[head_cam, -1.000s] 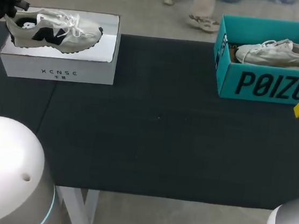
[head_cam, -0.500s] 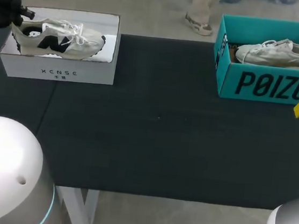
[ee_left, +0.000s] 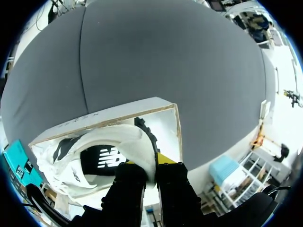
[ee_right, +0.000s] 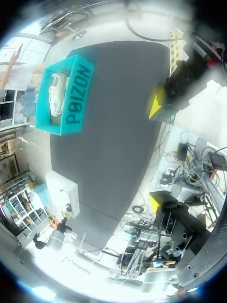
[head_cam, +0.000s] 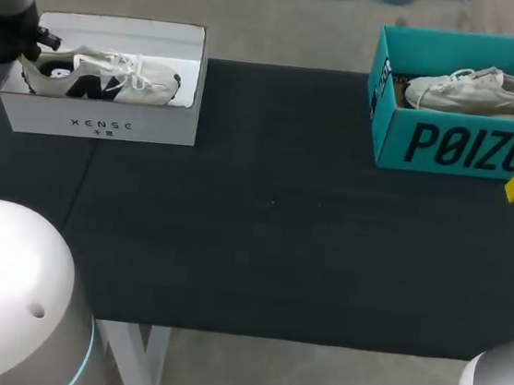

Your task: Take the shoe out of the shoebox, open the shoe tongue, remove and reinsert the insole, then place the shoe into the shoebox

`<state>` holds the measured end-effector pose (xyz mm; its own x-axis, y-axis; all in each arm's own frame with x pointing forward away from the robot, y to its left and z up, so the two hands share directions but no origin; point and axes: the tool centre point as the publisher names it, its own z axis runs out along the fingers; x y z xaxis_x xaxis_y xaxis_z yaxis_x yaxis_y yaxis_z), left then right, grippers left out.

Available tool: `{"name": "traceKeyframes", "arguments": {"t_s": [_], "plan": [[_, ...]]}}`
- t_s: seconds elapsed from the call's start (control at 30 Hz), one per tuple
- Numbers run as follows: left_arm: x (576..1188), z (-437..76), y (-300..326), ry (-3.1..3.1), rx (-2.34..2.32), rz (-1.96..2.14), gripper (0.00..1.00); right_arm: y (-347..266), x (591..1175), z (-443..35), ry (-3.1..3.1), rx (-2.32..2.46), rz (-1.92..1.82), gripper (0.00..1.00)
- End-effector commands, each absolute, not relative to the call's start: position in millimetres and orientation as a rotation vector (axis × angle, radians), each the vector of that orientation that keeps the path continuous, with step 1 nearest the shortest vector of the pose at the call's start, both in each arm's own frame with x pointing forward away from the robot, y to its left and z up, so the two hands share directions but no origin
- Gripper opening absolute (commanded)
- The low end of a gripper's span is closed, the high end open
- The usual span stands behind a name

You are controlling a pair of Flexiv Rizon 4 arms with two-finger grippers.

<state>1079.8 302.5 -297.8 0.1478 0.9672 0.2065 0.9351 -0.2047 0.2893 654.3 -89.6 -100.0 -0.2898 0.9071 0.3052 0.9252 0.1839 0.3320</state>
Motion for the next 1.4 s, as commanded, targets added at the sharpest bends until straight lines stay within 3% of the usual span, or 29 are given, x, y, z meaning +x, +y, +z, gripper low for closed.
{"name": "traceKeyframes", "arguments": {"t_s": [0.03, 1.13, 1.17, 1.2, 1.23, 1.4], "plan": [[1080.7, -304.6, 301.4, 1.907, 2.323, 0.527, 0.00, -88.7, 657.3, -98.5, -2.385, -1.847, -0.706, 1.00], [1092.9, -349.7, 299.0, 1.867, 2.413, 0.493, 0.00, -88.7, 657.3, -98.5, -2.385, -1.847, -0.706, 1.00], [1093.1, -349.9, 299.3, 1.868, 2.412, 0.491, 0.09, -88.7, 657.3, -98.5, -2.385, -1.847, -0.706, 1.00], [1093.1, -349.5, 300.1, 1.878, 2.417, 0.505, 0.72, -88.7, 657.3, -98.5, -2.385, -1.847, -0.706, 1.00], [1093.2, -349.3, 300.4, 1.882, 2.407, 0.524, 1.00, -88.7, 657.3, -98.5, -2.385, -1.847, -0.706, 1.00], [1091.8, -331.5, 301.5, 1.881, 2.359, 0.534, 1.00, -88.7, 657.3, -98.5, -2.385, -1.847, -0.706, 1.00]]}}
